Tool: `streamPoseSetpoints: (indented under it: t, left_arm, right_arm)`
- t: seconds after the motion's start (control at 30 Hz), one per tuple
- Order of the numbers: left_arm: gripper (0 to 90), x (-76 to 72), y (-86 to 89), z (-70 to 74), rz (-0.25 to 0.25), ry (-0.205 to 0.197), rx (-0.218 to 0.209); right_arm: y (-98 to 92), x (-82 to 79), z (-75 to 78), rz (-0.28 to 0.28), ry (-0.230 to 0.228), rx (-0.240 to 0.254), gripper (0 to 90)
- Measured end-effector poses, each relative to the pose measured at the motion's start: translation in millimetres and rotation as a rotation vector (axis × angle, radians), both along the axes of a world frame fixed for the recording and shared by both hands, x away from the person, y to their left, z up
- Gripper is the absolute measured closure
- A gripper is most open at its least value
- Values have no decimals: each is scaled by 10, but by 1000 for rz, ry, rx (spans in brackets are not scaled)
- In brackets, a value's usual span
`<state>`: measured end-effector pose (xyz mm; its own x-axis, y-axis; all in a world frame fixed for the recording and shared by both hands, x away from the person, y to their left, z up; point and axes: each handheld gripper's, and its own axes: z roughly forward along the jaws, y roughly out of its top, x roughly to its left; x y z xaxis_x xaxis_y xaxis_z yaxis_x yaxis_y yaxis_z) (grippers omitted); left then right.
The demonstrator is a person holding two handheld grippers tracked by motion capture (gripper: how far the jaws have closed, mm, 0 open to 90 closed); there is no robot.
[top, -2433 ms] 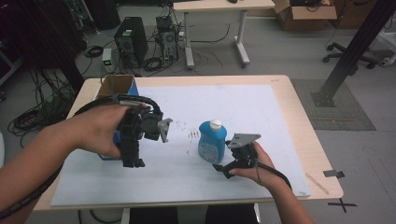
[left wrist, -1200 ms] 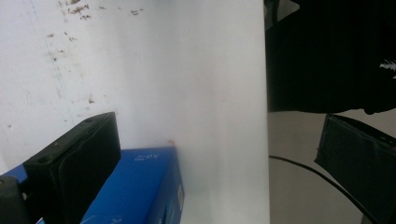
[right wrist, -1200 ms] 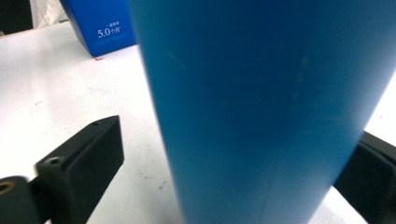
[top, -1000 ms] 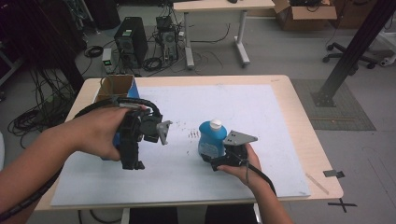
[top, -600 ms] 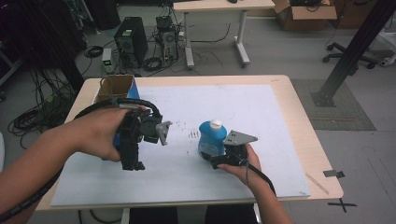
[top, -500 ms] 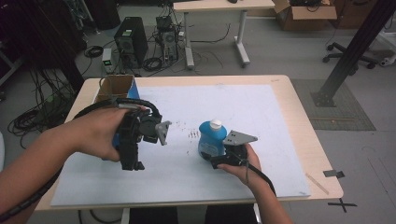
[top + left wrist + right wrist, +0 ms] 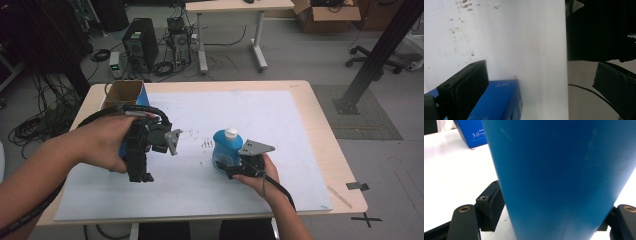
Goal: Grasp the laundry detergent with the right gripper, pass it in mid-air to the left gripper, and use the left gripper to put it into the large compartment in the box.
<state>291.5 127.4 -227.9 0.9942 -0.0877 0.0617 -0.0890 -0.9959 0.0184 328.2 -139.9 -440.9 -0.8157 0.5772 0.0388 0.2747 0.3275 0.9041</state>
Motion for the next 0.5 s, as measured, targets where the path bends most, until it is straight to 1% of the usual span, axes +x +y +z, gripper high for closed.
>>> streamPoseSetpoints:
  t: [0.23,0.33,0.5]
  left_arm:
    - [2,4,-2,-1,1,-3,3]
    - [2,2,-5,7,0,-6,3]
    - [2,6,-12,26,0,-7,1]
  right_arm:
    - [2,7,-20,-13,-1,-12,338]
    - [3,8,-24,-17,-4,-13,376]
    - [9,12,-37,-12,-7,-7,405]
